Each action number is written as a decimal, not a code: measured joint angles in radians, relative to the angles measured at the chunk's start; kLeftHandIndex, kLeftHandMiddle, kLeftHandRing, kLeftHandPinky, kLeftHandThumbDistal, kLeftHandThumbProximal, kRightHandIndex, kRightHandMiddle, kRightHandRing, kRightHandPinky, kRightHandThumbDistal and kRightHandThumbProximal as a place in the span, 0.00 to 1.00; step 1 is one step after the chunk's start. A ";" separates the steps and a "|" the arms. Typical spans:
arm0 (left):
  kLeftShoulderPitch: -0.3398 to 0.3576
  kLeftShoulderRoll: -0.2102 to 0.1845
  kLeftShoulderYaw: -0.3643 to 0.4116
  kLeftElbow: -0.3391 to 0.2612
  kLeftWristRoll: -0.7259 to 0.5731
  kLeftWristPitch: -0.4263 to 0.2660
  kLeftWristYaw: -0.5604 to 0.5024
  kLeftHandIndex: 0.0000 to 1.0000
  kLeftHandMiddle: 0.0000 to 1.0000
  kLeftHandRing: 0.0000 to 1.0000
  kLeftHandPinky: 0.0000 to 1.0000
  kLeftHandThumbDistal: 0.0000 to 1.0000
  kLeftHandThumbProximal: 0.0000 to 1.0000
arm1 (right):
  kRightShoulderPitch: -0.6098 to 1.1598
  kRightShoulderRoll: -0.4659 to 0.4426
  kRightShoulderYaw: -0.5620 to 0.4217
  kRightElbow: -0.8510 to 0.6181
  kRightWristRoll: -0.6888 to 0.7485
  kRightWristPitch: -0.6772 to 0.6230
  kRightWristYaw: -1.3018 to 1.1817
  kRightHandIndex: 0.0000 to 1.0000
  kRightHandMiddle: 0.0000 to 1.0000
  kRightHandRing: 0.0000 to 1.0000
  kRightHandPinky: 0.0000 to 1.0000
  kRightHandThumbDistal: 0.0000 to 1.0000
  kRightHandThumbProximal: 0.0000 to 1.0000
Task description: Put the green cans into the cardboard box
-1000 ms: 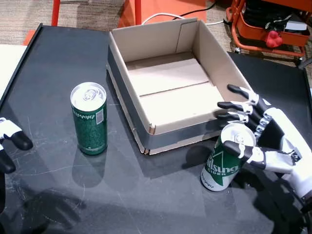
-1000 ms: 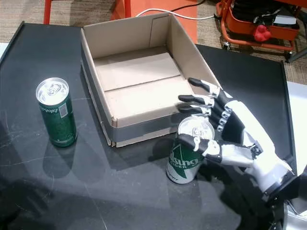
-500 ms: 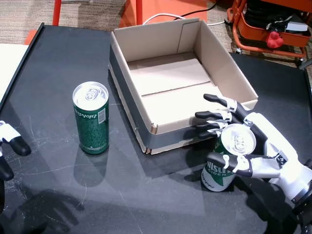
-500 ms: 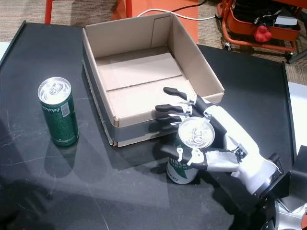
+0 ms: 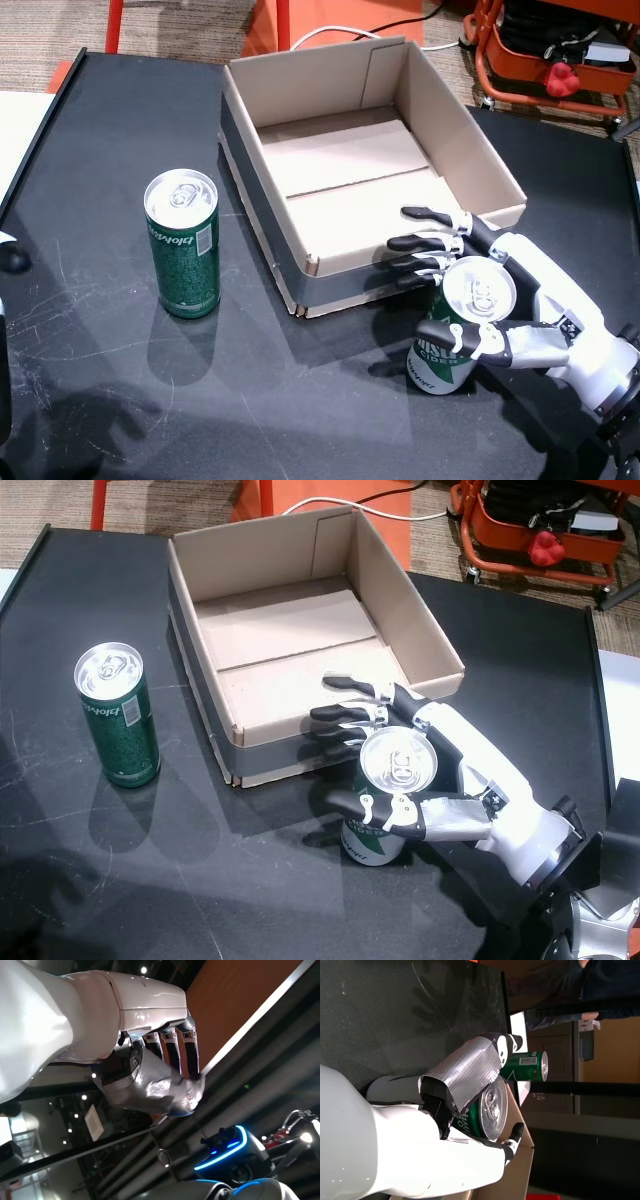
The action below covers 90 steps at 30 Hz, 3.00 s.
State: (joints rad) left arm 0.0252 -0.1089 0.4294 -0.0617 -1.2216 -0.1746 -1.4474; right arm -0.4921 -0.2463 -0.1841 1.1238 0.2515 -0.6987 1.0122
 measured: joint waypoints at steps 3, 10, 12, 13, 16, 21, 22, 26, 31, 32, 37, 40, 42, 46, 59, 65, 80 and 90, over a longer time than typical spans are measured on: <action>0.011 0.001 -0.003 0.000 -0.021 0.052 0.002 0.69 0.48 0.41 0.59 0.38 0.44 | -0.019 -0.013 -0.002 0.022 -0.001 0.012 0.000 0.65 0.67 0.71 0.78 0.95 0.52; 0.036 0.003 0.003 -0.021 -0.045 0.127 0.031 0.68 0.45 0.37 0.55 0.30 0.24 | -0.034 -0.047 -0.014 0.051 -0.011 0.039 -0.018 0.60 0.59 0.66 0.76 0.83 0.51; 0.044 0.003 0.003 -0.034 -0.050 0.145 0.040 0.65 0.44 0.38 0.53 0.32 0.25 | -0.035 -0.054 -0.024 0.059 -0.011 0.042 -0.021 0.59 0.57 0.64 0.74 0.78 0.46; 0.047 0.003 0.003 -0.040 -0.051 0.150 0.046 0.63 0.43 0.37 0.52 0.32 0.25 | -0.036 -0.056 -0.028 0.062 -0.011 0.046 -0.024 0.57 0.57 0.64 0.74 0.77 0.45; 0.054 0.003 0.003 -0.053 -0.051 0.159 0.063 0.60 0.46 0.38 0.53 0.29 0.30 | -0.038 -0.060 -0.036 0.065 -0.011 0.056 -0.027 0.53 0.53 0.60 0.70 0.70 0.36; 0.053 0.000 0.015 -0.079 -0.033 0.097 0.101 0.65 0.47 0.43 0.56 0.27 0.35 | -0.045 -0.062 -0.056 0.073 -0.010 0.085 -0.032 0.48 0.51 0.59 0.67 0.76 0.37; 0.053 0.000 0.017 -0.079 -0.030 0.083 0.101 0.65 0.47 0.44 0.57 0.30 0.37 | -0.045 -0.062 -0.062 0.074 -0.010 0.089 -0.032 0.48 0.51 0.59 0.66 0.76 0.38; 0.036 0.008 0.023 -0.065 -0.031 0.077 0.076 0.65 0.49 0.45 0.61 0.32 0.36 | -0.048 -0.063 -0.067 0.078 -0.011 0.090 -0.045 0.50 0.50 0.58 0.65 0.58 0.27; 0.014 0.013 0.041 -0.020 -0.036 0.089 0.038 0.65 0.51 0.45 0.61 0.34 0.38 | -0.049 -0.065 -0.068 0.081 -0.017 0.087 -0.066 0.47 0.49 0.57 0.63 0.79 0.38; 0.012 0.013 0.046 -0.014 -0.036 0.090 0.037 0.65 0.52 0.46 0.62 0.36 0.39 | -0.049 -0.065 -0.068 0.082 -0.018 0.087 -0.069 0.44 0.47 0.55 0.62 0.74 0.37; 0.018 0.006 0.048 -0.007 -0.049 0.115 0.047 0.65 0.54 0.47 0.59 0.37 0.39 | -0.047 -0.065 -0.064 0.085 -0.044 0.065 -0.137 0.20 0.25 0.33 0.37 0.66 0.65; 0.019 0.001 0.047 -0.007 -0.049 0.115 0.051 0.64 0.53 0.47 0.59 0.35 0.38 | -0.046 -0.065 -0.068 0.085 -0.052 0.045 -0.165 0.18 0.31 0.45 0.33 0.52 0.68; 0.018 0.001 0.048 -0.007 -0.049 0.113 0.051 0.63 0.53 0.48 0.58 0.33 0.40 | -0.045 -0.061 -0.074 0.086 -0.052 0.028 -0.175 0.21 0.39 0.51 0.34 0.52 0.76; 0.011 0.001 0.048 -0.005 -0.044 0.100 0.050 0.64 0.51 0.49 0.57 0.31 0.40 | -0.045 -0.045 -0.096 0.086 -0.048 -0.003 -0.209 0.22 0.32 0.37 0.43 0.72 0.74; -0.040 -0.002 0.027 0.048 0.010 0.024 0.008 0.69 0.61 0.56 0.62 0.31 0.38 | -0.066 0.001 -0.110 0.017 -0.008 -0.037 -0.197 0.17 0.31 0.40 0.45 0.45 0.56; -0.070 -0.002 0.025 0.091 0.035 -0.038 -0.008 0.59 0.53 0.48 0.59 0.30 0.33 | -0.096 0.003 -0.104 -0.106 0.044 -0.086 -0.112 0.18 0.31 0.37 0.40 0.25 0.33; -0.161 0.002 0.051 0.231 0.050 -0.049 -0.079 0.60 0.55 0.53 0.67 0.24 0.37 | -0.263 0.018 -0.011 -0.528 0.114 -0.025 -0.166 0.15 0.13 0.12 0.12 0.63 0.27; -0.163 -0.002 0.041 0.216 0.052 -0.055 -0.077 0.59 0.54 0.51 0.70 0.24 0.42 | -0.476 0.024 0.026 -0.204 -0.018 -0.061 -0.284 0.28 0.25 0.28 0.18 0.34 0.00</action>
State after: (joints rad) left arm -0.1379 -0.1113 0.4699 0.1539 -1.1692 -0.2292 -1.5247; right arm -0.9677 -0.2225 -0.1577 0.9196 0.2336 -0.7596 0.7279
